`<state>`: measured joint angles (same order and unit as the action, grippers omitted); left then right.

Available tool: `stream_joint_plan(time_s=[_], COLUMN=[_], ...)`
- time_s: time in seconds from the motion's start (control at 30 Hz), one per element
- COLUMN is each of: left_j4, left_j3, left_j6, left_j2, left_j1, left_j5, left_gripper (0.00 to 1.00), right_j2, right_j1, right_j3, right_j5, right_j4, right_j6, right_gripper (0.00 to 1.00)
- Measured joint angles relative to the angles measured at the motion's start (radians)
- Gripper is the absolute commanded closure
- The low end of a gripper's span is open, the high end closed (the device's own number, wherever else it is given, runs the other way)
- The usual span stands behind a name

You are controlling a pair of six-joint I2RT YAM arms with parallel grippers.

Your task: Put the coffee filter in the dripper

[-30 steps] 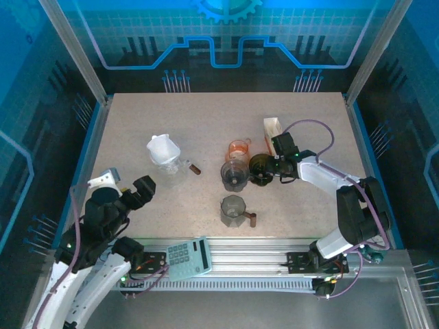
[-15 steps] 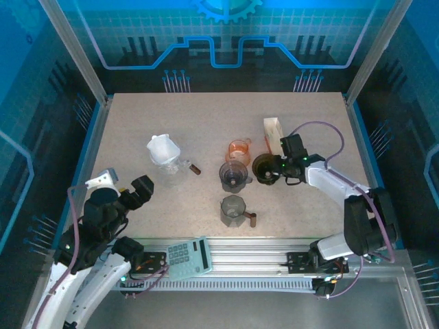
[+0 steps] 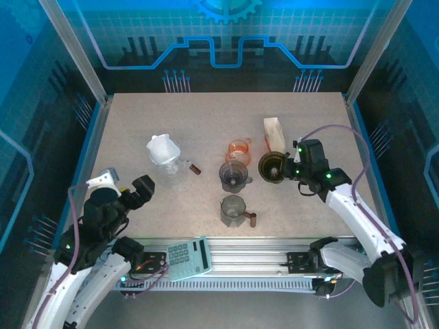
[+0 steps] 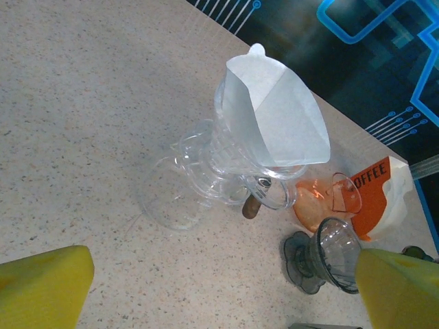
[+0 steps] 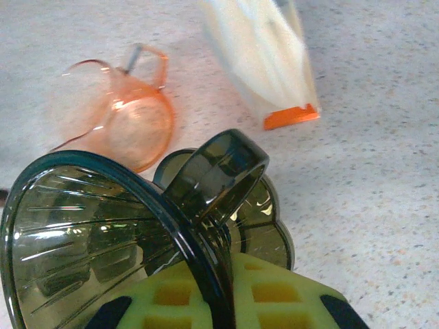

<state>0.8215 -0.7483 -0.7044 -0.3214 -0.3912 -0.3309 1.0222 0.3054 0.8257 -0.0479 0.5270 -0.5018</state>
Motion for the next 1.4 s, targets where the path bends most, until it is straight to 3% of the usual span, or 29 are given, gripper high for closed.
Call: stream_joint_plan(time_s=[0.27, 0.53, 1.1, 1.2, 1.4], left_j4=[-0.029, -0.042, -0.042, -0.042, -0.045], left_j3=[0.032, 0.033, 0.034, 0.039, 0.047], left_j6=[-0.004, -0.003, -0.004, -0.004, -0.004], left_j2=[-0.026, -0.029, -0.029, -0.029, -0.029], left_j1=[0.000, 0.000, 0.000, 0.000, 0.000], left_j5=[0.042, 0.056, 0.067, 0.067, 0.068], left_gripper=[0.01, 0.01, 0.01, 0.01, 0.01], right_j2=[-0.005, 0.086, 0.198, 0.209, 0.217], right_j1=[0.222, 0.377, 0.436, 0.439, 0.442], right_j3=[0.126, 0.150, 0.151, 0.164, 0.176], right_j5=[0.188, 0.258, 0.255, 0.251, 0.232], right_j4=[0.106, 0.156, 0.172, 0.177, 0.182], right_j6=[0.008, -0.016, -0.034, -0.033, -0.034], right_gripper=[1.00, 1.00, 1.00, 0.94, 0.54])
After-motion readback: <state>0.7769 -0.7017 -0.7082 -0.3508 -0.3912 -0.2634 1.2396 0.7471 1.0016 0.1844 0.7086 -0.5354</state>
